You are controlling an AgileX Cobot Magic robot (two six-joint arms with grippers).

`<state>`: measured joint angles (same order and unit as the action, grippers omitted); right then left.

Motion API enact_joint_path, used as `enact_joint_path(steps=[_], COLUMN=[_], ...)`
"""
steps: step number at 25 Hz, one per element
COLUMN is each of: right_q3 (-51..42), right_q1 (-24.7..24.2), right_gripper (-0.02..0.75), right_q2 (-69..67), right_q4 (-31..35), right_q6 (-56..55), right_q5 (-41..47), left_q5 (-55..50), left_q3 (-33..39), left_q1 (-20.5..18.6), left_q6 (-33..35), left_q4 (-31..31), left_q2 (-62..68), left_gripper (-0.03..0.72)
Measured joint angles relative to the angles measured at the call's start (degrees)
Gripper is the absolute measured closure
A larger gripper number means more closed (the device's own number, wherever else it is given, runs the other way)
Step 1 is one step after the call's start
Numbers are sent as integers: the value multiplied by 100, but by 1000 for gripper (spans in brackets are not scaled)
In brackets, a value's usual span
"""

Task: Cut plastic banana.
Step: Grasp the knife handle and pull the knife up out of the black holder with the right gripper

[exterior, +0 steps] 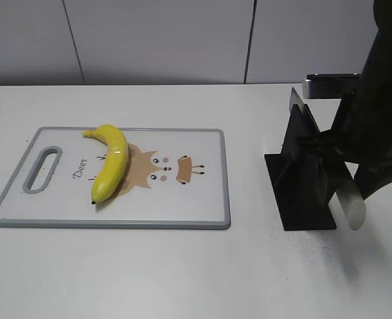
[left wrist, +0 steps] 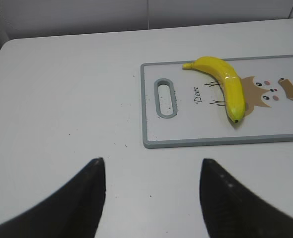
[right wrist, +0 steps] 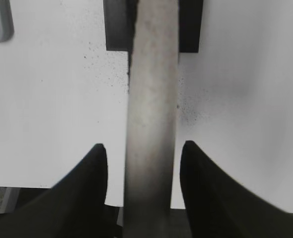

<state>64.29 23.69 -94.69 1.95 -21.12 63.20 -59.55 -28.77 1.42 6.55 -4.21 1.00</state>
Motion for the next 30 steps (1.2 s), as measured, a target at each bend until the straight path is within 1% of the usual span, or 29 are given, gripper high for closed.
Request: enact_joint_path(steps=[4,8,11,12,13,24,30], right_q3=[-4,-4,-4,-6,-6,8,232], right_q1=[0,0,0,0,0,0,0], right_gripper=[384,419,496,538,550,551,551], right_q2=[0,0,0,0,0,0,5], right_q4=[46,85,55,26,-5,-16,-1], right_q6=[-1,-13,-13,-21,-45,-45,-45], right_q5=[-232,-238,-217,-212,-202,-166,39], left_q5=[0,0,0,0,0,0,0], left_q3=[0,0,0,0,0,0,0], left_q1=[0,0,0,0,0,0,0], left_q6=[0,0,0,0,0,0,0], left_q4=[0,0,0,0,0,0,0], left_q2=[0,0,0,0,0,0,0], left_gripper=[104,104,104,104,104,104,104])
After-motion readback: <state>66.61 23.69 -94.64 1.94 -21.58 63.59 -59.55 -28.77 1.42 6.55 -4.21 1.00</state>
